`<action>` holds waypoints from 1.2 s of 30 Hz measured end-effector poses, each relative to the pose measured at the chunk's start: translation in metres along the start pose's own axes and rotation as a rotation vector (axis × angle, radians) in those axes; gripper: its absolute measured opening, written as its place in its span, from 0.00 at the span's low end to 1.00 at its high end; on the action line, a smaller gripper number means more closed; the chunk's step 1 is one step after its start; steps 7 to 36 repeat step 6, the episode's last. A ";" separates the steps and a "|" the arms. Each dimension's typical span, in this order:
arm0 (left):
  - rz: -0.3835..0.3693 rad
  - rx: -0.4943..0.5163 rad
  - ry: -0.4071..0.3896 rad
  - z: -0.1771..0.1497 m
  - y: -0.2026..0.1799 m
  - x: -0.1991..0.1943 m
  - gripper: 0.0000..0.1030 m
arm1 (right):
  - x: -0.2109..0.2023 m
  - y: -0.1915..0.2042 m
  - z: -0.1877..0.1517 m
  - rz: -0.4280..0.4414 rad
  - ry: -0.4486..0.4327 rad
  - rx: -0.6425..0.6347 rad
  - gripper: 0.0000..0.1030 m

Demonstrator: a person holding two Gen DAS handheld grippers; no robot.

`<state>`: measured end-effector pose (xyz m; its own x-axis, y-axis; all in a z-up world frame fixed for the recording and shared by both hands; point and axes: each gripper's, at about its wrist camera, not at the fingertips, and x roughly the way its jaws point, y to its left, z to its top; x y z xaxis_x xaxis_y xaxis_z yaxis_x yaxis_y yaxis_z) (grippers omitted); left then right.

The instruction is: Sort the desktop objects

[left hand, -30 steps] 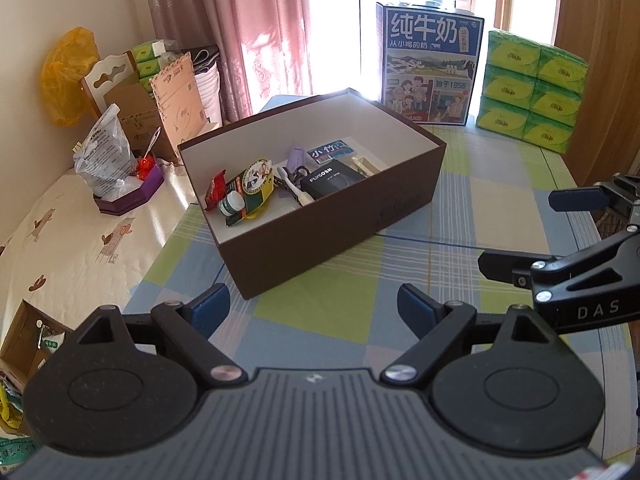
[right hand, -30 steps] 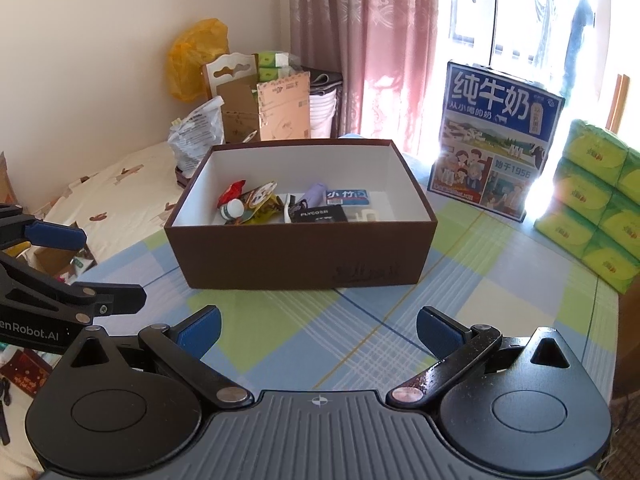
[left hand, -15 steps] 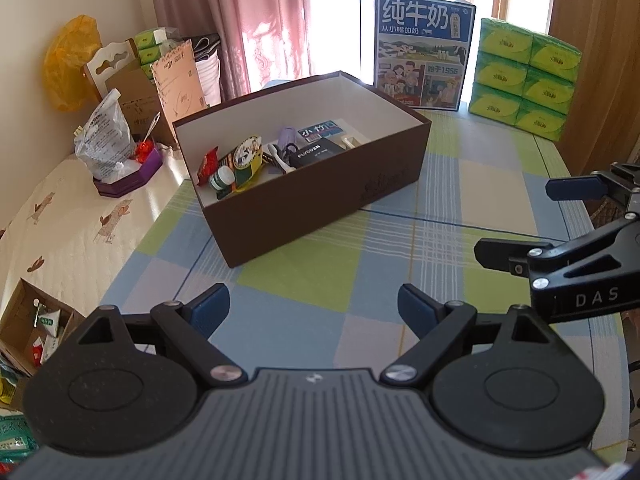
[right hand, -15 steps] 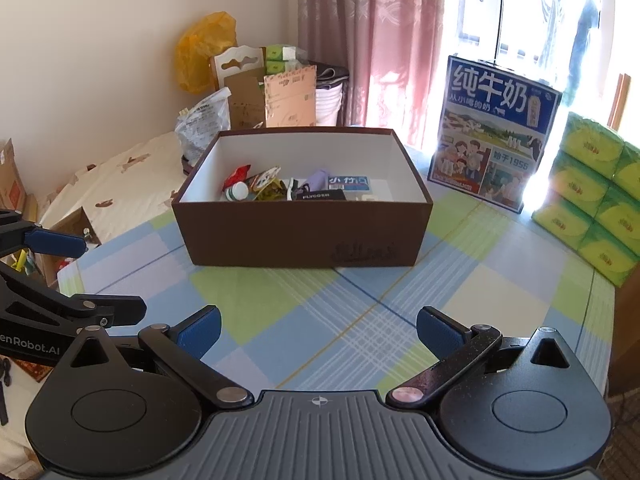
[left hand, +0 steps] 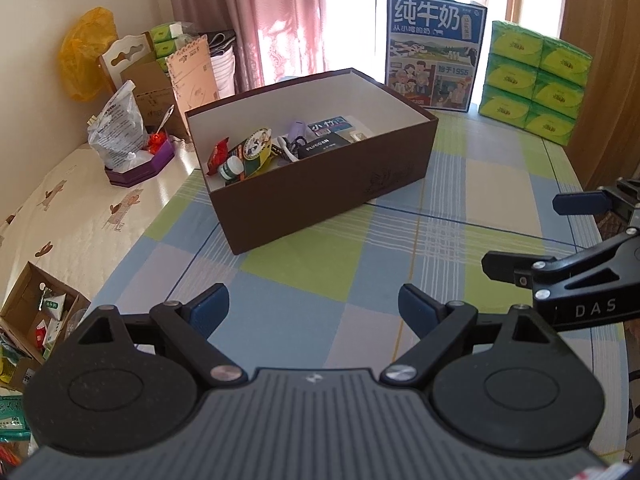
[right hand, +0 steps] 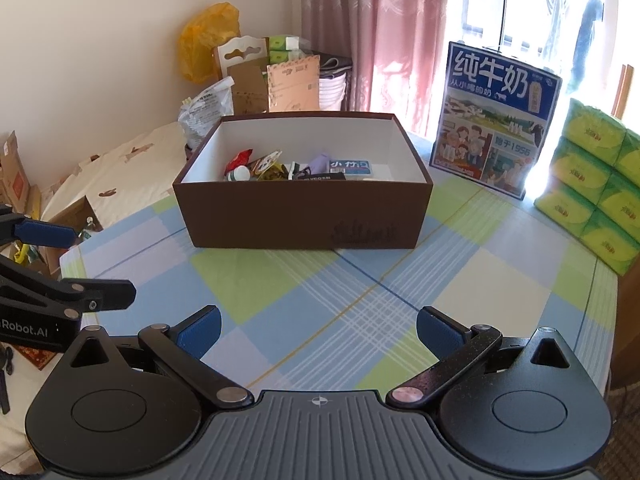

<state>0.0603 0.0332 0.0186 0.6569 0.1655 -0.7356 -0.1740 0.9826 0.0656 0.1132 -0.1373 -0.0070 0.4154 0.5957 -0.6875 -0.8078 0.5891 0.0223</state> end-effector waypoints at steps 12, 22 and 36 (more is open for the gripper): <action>0.027 -0.016 -0.025 0.005 0.006 -0.002 0.90 | 0.002 0.002 0.003 0.009 -0.006 -0.008 0.98; 0.027 -0.016 -0.025 0.005 0.006 -0.002 0.90 | 0.002 0.002 0.003 0.009 -0.006 -0.008 0.98; 0.027 -0.016 -0.025 0.005 0.006 -0.002 0.90 | 0.002 0.002 0.003 0.009 -0.006 -0.008 0.98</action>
